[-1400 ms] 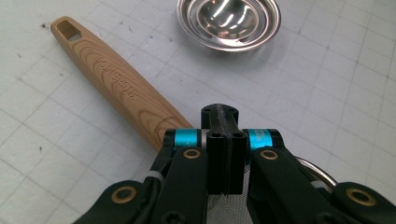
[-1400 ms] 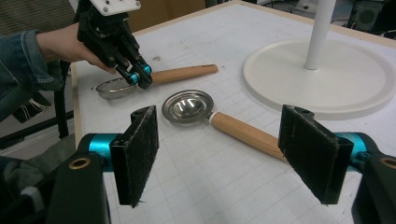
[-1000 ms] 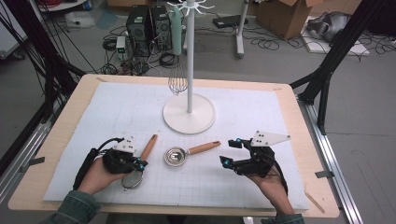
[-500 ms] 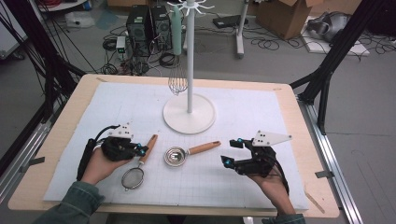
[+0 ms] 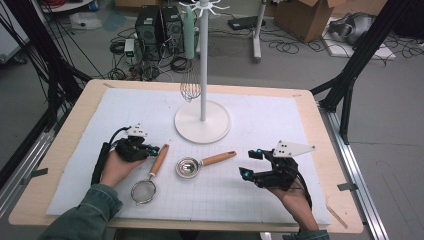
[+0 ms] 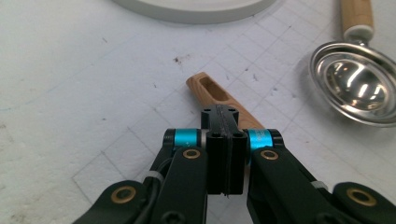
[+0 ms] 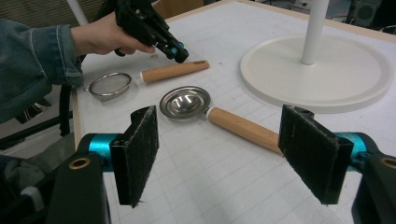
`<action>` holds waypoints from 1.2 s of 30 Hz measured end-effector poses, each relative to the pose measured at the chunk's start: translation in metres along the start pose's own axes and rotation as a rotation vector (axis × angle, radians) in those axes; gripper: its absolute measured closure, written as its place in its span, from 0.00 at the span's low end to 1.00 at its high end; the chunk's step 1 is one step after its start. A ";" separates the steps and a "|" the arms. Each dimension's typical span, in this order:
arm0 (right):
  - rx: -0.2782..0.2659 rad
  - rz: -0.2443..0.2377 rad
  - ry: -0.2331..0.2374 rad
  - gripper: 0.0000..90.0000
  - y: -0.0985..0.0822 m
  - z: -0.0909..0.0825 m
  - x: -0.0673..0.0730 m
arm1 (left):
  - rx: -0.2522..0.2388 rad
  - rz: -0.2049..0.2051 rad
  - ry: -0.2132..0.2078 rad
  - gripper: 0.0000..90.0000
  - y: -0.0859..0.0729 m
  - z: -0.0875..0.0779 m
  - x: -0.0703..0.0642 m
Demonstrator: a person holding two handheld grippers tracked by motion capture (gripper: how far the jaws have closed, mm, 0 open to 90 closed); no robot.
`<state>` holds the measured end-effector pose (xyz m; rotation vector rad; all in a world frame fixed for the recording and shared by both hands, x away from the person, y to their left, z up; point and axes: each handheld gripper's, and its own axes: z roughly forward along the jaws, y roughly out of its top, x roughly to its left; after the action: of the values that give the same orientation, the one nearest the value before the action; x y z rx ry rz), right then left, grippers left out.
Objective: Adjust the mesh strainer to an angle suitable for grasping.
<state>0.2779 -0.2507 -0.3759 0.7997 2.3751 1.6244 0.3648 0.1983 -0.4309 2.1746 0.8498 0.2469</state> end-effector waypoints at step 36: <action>-0.006 0.008 -0.001 0.31 -0.006 -0.005 -0.002 | 0.063 0.073 -0.081 0.99 0.021 0.031 -0.022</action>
<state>0.2754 -0.2574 -0.3802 0.8102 2.3681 1.6326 0.3711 0.1555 -0.4344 2.2613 0.7434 0.1684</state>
